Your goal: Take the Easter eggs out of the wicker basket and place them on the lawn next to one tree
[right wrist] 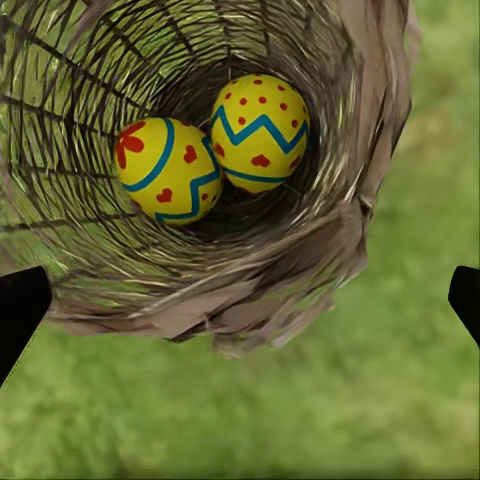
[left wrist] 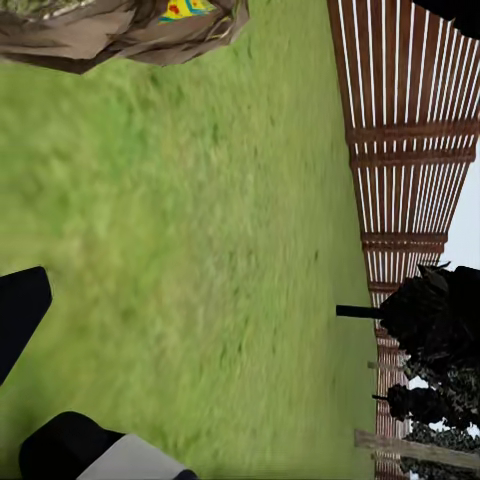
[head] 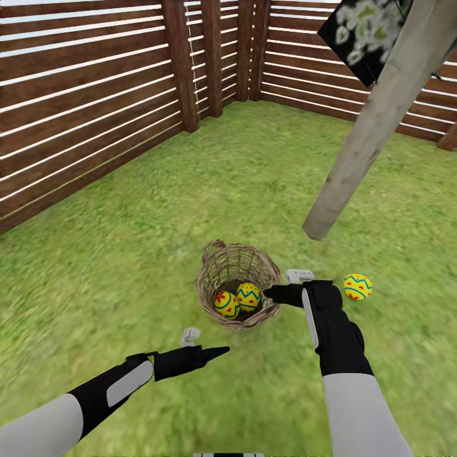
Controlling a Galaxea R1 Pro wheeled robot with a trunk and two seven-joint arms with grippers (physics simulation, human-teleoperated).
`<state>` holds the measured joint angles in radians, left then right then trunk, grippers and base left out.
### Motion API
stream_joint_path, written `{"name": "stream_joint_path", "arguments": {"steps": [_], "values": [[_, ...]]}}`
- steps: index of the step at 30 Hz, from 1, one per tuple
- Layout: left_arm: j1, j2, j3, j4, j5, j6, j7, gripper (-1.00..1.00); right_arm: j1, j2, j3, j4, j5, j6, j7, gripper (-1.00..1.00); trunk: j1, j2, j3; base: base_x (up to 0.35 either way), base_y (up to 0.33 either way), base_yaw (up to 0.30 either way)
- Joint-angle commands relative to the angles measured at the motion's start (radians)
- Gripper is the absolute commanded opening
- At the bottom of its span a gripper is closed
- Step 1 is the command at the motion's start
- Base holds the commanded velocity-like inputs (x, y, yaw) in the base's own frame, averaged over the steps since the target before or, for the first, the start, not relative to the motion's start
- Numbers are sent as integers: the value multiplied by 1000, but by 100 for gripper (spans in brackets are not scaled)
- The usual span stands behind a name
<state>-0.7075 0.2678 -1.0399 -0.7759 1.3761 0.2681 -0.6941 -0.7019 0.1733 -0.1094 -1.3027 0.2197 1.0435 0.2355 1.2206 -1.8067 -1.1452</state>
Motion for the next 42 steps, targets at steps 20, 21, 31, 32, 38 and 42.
{"name": "stream_joint_path", "arguments": {"steps": [20, 21, 31, 32, 38, 42], "values": [[-1, 3, -5, 0, 11, 1, -1, 100, -1, 1, -3, 0, 10, 4, 10, 100, 0, 0, 12, 115, 265, -131], [-1, 3, -5, 1, 11, 1, -1, 100, -1, 1, -3, 0, 10, 4, 10, 100, 0, 0, 12, 49, 102, -33], [-1, 2, -5, 4, 11, 6, 6, 100, -1, 1, -3, 2, 10, 4, 10, 100, 0, 0, 13, 7, 58, -19], [-1, 2, -5, 4, 11, 6, 7, 100, -1, 1, -3, 2, 11, 4, 10, 100, 0, 0, 14, 0, 252, -162], [-1, 10, -3, 6, 13, 1, 6, 100, -1, 1, -3, 6, 11, 4, 13, 100, 0, 0, 18, 0, 175, -212], [-1, 13, -3, 6, 12, 0, 5, 100, -1, 1, -3, 6, 12, 4, 12, 100, 0, 0, 21, 0, 243, -224]]}}
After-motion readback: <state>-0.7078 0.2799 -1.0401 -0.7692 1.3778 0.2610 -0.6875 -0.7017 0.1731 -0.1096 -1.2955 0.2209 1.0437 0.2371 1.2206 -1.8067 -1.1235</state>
